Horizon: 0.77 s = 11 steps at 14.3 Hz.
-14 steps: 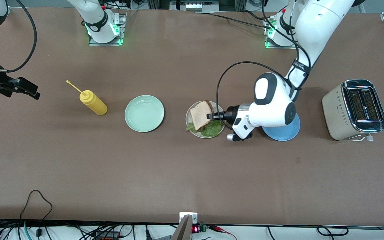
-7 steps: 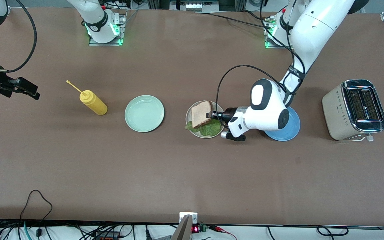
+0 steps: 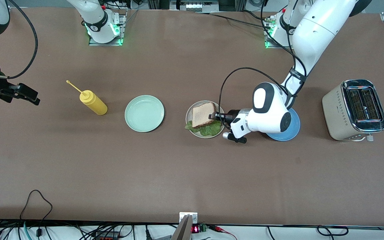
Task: Make sandwich in beige plate with both arms
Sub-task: 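Lower the bread onto the lettuce and open the left gripper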
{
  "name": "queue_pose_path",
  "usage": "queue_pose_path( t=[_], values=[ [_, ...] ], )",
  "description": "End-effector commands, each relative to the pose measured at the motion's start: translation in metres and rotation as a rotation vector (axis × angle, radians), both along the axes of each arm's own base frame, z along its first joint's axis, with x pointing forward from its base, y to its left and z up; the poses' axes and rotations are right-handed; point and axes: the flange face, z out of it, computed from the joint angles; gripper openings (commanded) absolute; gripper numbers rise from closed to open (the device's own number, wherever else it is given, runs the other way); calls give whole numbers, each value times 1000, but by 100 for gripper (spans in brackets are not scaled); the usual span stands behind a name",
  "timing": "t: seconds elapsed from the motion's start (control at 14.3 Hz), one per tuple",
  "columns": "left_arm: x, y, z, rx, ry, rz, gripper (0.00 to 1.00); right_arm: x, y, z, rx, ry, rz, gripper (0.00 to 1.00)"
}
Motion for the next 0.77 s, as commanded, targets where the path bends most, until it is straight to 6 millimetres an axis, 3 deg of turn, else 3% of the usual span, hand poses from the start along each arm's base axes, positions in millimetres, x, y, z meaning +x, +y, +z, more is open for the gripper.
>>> queue_pose_path(
  t=[0.0,0.14,0.21,0.28,0.35,0.42,0.7],
  values=[
    [5,11,-18,-41,0,-9,14,4,-2,2,-14,-12,-4,100],
    [5,12,-22,-41,-3,-9,20,4,-2,1,-15,-10,-1,100],
    [6,14,-27,-39,5,-5,31,4,0,1,-15,-12,2,100],
    [5,13,-28,-40,6,-6,53,5,1,1,-15,-13,4,100],
    [7,16,-27,-39,3,-2,83,5,3,1,-14,-13,5,100],
    [12,24,-25,-33,-8,0,100,5,4,0,-12,-12,5,100],
    [21,44,-20,-35,-24,21,100,10,22,-13,-12,9,34,100]
  ],
)
